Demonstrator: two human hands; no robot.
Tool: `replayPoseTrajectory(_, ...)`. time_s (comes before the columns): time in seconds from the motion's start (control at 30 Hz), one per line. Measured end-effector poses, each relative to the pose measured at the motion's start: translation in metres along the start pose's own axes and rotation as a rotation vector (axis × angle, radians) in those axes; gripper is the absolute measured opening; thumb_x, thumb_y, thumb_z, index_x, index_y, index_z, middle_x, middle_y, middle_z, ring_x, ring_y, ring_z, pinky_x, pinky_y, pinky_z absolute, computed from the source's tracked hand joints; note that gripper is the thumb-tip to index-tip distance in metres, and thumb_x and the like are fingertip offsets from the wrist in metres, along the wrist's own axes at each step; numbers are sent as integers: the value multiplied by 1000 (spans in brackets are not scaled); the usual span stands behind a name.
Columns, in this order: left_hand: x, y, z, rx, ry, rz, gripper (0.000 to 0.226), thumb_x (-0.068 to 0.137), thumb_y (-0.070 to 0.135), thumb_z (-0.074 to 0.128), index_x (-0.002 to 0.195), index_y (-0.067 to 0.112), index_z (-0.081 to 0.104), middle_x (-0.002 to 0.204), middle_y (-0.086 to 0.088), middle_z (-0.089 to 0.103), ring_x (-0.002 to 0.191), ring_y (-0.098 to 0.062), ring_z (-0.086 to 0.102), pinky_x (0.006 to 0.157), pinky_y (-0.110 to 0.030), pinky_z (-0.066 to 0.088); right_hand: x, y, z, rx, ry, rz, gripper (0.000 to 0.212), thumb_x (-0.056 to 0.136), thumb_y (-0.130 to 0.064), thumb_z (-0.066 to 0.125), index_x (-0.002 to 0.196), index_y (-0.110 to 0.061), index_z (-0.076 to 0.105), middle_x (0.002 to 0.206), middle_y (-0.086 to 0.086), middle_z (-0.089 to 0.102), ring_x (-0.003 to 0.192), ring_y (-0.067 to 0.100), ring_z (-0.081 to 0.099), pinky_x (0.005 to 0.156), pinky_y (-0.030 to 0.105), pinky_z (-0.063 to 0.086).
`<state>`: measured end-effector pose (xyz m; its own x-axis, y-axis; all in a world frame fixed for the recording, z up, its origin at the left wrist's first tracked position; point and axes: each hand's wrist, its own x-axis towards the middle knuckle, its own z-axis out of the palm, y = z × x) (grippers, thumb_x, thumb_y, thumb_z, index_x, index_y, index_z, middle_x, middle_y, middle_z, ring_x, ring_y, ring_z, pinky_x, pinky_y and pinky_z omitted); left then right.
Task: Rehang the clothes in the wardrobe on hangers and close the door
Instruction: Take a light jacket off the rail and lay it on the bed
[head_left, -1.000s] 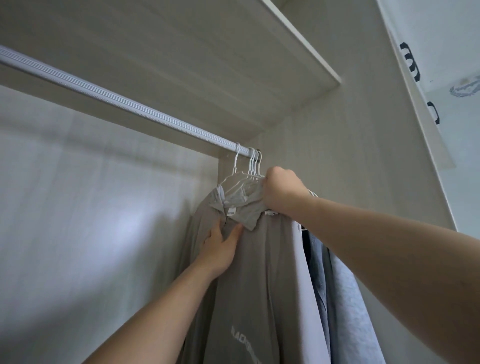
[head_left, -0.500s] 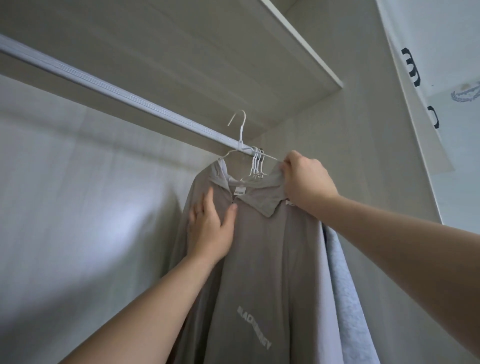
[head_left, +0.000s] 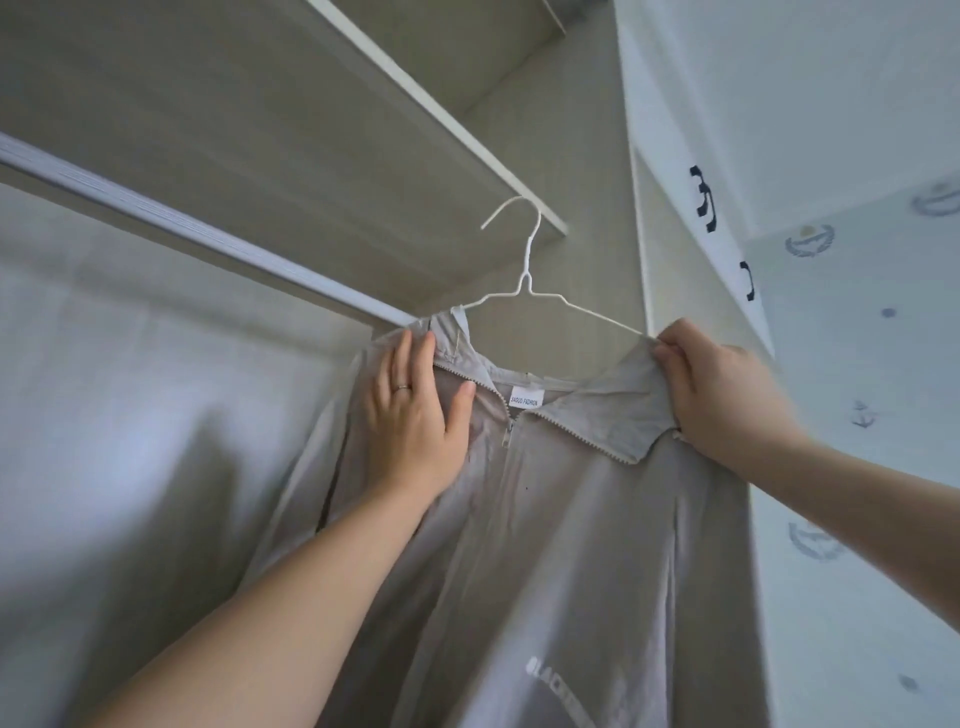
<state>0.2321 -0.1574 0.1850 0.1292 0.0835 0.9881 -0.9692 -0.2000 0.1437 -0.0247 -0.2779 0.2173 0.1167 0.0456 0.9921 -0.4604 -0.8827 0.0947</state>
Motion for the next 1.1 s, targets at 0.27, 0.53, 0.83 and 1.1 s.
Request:
replayPoseTrajectory(0.27, -10, 166, 37, -201, -33, 43, 69, 95, 56, 27, 149, 16, 38, 156, -7, 39, 144, -30, 30, 118, -51, 21, -23, 104, -164, -207, 11, 47, 15, 100, -32, 41, 98, -22, 51, 74, 9, 56, 73, 38, 58, 65, 46, 50)
replayPoseTrajectory(0.53, -75, 365, 96, -514, -204, -14, 37, 101, 41, 41, 125, 16, 53, 124, -7, 59, 114, -33, 51, 99, -44, 32, -90, 206, -336, -492, -24, 78, 7, 98, -32, 46, 97, -26, 50, 71, -1, 53, 66, 33, 56, 62, 38, 45)
replayPoseTrajectory(0.83, -196, 579, 146, -967, -333, 53, 20, 103, 29, 47, 93, 13, 54, 87, -3, 60, 81, -31, 57, 72, -39, 38, -207, 266, -500, -811, -111, 307, 8, 101, -33, 46, 94, -32, 48, 64, -19, 50, 57, 7, 46, 51, 27, 34)
replayPoseTrajectory(1.1, -330, 733, 193, -1211, -545, 42, 26, 104, 24, 47, 96, 4, 61, 91, -16, 66, 83, -40, 61, 71, -42, 41, -327, 309, -569, -977, -188, 525, 9, 101, -30, 46, 98, -26, 54, 73, -3, 62, 69, 31, 56, 65, 40, 48)
